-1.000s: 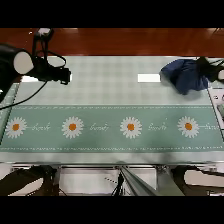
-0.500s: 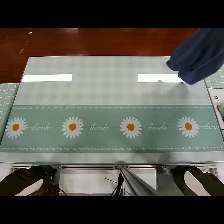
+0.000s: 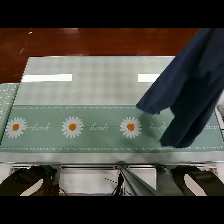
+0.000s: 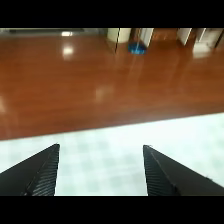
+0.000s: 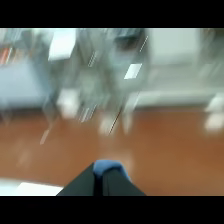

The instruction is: Fold the shirts.

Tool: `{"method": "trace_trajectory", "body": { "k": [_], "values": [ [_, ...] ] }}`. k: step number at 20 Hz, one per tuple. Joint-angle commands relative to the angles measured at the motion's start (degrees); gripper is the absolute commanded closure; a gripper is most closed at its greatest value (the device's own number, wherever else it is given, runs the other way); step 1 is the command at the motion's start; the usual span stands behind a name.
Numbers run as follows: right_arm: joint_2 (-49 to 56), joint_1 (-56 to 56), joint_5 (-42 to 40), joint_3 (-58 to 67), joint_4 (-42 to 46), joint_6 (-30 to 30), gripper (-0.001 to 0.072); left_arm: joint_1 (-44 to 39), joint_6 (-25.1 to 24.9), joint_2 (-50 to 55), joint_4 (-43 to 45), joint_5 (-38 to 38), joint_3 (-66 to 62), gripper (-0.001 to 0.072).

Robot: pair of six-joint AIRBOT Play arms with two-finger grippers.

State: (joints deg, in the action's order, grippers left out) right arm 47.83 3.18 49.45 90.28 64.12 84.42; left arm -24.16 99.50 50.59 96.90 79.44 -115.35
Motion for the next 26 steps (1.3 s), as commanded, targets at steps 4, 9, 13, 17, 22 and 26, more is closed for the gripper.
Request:
{"method": "trace_trajectory", "body": {
  "k": [4,9,13,17,22,26],
  "values": [
    [16.9,24.9,10.1,-1.9,-0.6,2.6,0.0692,0.0,0.0,-0.4,0.1,4.2,8.6,0.0106],
    [36.7,43.0,8.8,-2.8,-0.6,3.9,0.0691,0.0,0.0,-0.5,0.1,6.4,16.3,0.0106],
    [43.2,45.5,8.7,-2.8,0.7,3.7,0.0323,0.0,0.0,-0.5,0.1,6.4,20.7,0.0106],
    [37.8,36.4,21.7,-0.2,9.0,0.2,0.0228,0.0,2.4,-0.5,0.0,6.1,28.6,0.0106],
    [24.9,15.2,34.7,-0.3,30.9,-3.5,0.0227,0.0,3.8,-0.8,-3.9,4.4,47.6,0.0107],
    [21.2,-10.1,35.2,-1.3,19.0,-4.4,0.0227,0.3,6.5,-5.6,-11.6,-8.1,66.7,0.0314]
  ]
}}
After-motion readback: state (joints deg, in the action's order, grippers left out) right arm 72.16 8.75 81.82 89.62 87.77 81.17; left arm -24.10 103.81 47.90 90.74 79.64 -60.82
